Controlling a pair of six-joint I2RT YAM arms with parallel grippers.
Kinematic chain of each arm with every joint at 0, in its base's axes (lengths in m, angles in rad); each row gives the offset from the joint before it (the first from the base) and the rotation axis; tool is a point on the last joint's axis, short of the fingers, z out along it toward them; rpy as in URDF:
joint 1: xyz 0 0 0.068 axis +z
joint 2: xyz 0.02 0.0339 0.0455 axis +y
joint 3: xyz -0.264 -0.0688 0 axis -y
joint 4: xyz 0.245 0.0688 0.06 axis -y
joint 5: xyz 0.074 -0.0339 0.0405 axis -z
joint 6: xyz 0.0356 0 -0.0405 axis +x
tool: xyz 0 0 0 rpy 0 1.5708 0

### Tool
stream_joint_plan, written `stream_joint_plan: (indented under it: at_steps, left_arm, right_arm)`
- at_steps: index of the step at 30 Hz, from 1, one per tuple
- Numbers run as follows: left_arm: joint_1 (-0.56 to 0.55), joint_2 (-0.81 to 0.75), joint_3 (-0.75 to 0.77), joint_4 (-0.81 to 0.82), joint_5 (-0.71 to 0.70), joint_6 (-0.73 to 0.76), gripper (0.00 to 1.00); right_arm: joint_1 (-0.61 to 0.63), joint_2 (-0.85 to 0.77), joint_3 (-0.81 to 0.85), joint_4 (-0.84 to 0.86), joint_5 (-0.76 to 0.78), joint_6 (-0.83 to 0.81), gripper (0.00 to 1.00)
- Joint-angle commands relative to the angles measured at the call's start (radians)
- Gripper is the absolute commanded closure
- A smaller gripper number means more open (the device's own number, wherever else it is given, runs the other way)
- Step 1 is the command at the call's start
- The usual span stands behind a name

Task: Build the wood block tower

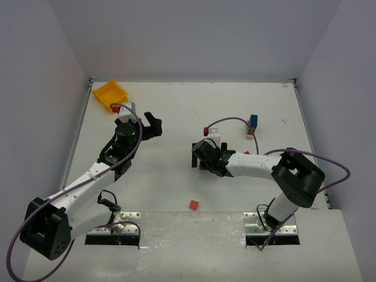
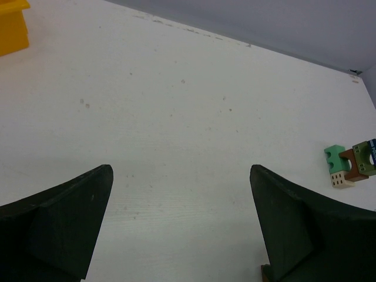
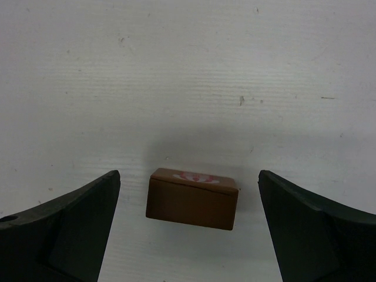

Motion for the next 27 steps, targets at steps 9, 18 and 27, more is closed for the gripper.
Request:
stream_joint_plan:
  at_steps: [9, 18, 27]
  left_arm:
    - [0.003, -0.01, -0.006, 0.061, 0.016, -0.008, 0.0]
    - [0.003, -0.008, -0.008, 0.064, 0.02, -0.008, 0.0]
    - [0.003, -0.015, -0.009, 0.063, 0.029, -0.01, 0.0]
  right_arm:
    - [0.011, 0.001, -0.027, 0.006, 0.037, 0.086, 0.16]
    - [0.011, -0.007, -0.05, 0.015, 0.026, 0.096, 0.48]
    - [0.011, -0.102, -0.07, 0.224, 0.036, -0.292, 0.63]
